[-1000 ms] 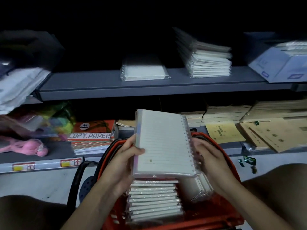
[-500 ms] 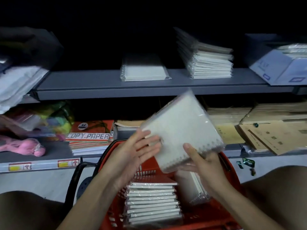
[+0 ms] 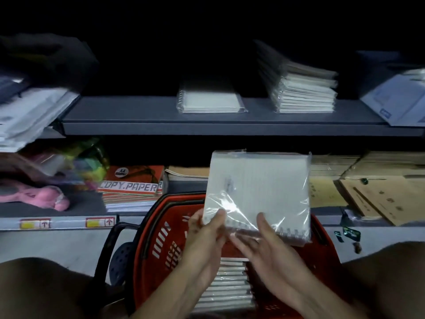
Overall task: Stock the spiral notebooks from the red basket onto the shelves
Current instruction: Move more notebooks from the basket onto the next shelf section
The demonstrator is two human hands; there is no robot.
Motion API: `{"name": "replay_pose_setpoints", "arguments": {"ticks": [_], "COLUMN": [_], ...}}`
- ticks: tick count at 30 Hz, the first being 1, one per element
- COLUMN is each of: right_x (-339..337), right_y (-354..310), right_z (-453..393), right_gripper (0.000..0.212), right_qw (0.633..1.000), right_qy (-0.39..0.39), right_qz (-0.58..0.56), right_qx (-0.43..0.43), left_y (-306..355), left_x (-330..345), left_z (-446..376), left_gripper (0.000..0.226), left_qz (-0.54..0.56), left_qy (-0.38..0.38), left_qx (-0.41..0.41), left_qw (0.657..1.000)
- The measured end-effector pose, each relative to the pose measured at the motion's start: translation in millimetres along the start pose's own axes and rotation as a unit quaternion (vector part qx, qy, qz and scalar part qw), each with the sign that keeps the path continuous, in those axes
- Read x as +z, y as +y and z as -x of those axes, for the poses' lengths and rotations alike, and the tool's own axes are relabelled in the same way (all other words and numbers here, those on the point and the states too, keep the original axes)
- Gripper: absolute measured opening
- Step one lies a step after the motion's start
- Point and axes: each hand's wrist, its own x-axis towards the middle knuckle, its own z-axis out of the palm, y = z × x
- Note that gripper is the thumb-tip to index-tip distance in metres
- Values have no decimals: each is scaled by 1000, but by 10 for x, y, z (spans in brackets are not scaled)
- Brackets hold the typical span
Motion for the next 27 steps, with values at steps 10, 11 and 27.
{"name": "replay_pose_setpoints", "arguments": {"ticks": [10,11,27], "right_x": [-496,-528,-8], "right_y": [-305,-334,-340], "right_z": [-28,-71,-47], "right_gripper": [28,29,31], "right_qw": [858,904,992], "right_qy": [-31,28,45], "right_qz": [486,403,39], "right_qx": [163,142,-109], "left_y": [824,890,691], "left_x": [-437,-484,-61], "left_z": [-258,-265,177], "left_gripper": [58,57,64], "left_qz": [21,20,-249], "left_qy": [23,27,-132], "left_qx": [128,126,113], "left_qw": [991,991,953]}}
